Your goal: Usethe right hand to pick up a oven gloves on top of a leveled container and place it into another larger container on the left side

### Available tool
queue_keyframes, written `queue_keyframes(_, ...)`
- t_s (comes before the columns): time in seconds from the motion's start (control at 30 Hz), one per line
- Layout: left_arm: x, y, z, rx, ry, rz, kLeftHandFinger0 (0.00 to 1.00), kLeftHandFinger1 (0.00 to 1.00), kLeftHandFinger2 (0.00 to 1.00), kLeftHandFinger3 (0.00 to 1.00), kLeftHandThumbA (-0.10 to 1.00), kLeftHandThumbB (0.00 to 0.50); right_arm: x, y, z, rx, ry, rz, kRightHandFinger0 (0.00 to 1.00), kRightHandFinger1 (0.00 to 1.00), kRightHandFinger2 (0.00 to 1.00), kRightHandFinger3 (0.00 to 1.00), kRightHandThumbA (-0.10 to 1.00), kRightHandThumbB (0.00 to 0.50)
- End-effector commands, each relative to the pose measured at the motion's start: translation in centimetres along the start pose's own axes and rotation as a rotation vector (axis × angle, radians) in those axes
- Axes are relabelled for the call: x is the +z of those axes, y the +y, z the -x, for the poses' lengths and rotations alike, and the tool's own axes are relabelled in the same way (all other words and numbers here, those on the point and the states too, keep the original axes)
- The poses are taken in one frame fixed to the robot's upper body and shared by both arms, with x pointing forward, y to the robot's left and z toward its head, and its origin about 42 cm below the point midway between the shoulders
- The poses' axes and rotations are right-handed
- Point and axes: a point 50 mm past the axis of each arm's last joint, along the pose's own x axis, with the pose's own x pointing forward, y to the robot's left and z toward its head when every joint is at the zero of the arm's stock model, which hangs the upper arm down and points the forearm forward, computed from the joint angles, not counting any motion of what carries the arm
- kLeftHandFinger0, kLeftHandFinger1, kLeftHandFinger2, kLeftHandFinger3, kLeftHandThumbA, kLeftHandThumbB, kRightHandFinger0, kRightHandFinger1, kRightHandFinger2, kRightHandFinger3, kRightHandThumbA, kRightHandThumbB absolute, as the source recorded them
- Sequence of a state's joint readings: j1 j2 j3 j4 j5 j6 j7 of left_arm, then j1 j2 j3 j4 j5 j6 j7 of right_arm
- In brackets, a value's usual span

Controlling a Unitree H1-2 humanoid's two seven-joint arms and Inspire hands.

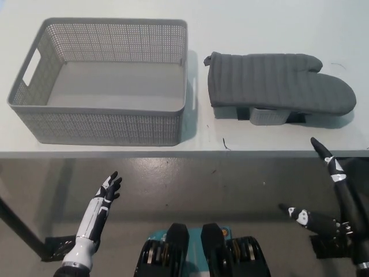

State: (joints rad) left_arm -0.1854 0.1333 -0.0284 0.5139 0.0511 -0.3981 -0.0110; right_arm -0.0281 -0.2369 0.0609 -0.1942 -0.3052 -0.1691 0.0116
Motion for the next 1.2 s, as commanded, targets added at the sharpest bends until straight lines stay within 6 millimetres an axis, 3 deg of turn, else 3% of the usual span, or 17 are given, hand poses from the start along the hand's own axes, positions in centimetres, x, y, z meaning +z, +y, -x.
queue_keyframes(0.0, 1.6, 0.6, -1.0, -0.023, -0.112, -0.041, 1.00, 1.00, 1.00, 1.00, 1.00, 0.500, 5.6, -6.1, -2.2, -0.118, -0.146, 0.656, 1.00, 1.00, 1.00, 1.00, 1.00, 0.245)
queue_keyframes(0.1, 1.6, 0.5, -1.0, -0.023, -0.112, -0.037, 1.00, 1.00, 1.00, 1.00, 1.00, 0.500, 6.4, -7.0, -3.5, -0.117, -0.110, 0.754, 1.00, 1.00, 1.00, 1.00, 1.00, 0.258)
queue_keyframes(0.13, 1.6, 0.5, -1.0, -0.022, -0.111, -0.037, 1.00, 1.00, 1.00, 1.00, 1.00, 0.500, 6.3, -7.2, -4.1, -0.125, -0.105, 0.773, 1.00, 1.00, 1.00, 1.00, 1.00, 0.233)
queue_keyframes(0.3, 1.5, 0.2, -0.9, -0.023, -0.106, -0.031, 1.00, 1.00, 1.00, 1.00, 1.00, 0.500, 6.0, -8.1, -7.1, -0.115, -0.040, 0.847, 1.00, 1.00, 1.00, 1.00, 1.00, 0.235)
queue_keyframes(0.4, 1.6, 0.2, -1.1, -0.027, -0.108, -0.030, 1.00, 1.00, 1.00, 1.00, 1.00, 0.500, 5.3, -8.3, -9.1, -0.104, -0.004, 0.880, 1.00, 1.00, 1.00, 1.00, 1.00, 0.240)
queue_keyframes(0.53, 1.6, 0.1, -1.1, -0.022, -0.108, -0.034, 1.00, 1.00, 1.00, 1.00, 1.00, 0.500, 3.8, -8.5, -11.7, -0.090, 0.049, 0.912, 1.00, 1.00, 1.00, 1.00, 1.00, 0.200)
queue_keyframes(0.63, 1.6, 0.3, -1.1, -0.022, -0.111, -0.042, 1.00, 1.00, 1.00, 1.00, 1.00, 0.500, 3.2, -8.6, -13.1, -0.101, 0.062, 0.919, 1.00, 1.00, 1.00, 1.00, 1.00, 0.211)
queue_keyframes(1.17, 1.4, -0.1, -1.0, -0.026, -0.104, -0.043, 1.00, 1.00, 1.00, 1.00, 1.00, 0.500, 1.0, -7.0, -16.5, -0.081, 0.144, 0.928, 1.00, 1.00, 1.00, 1.00, 1.00, 0.240)
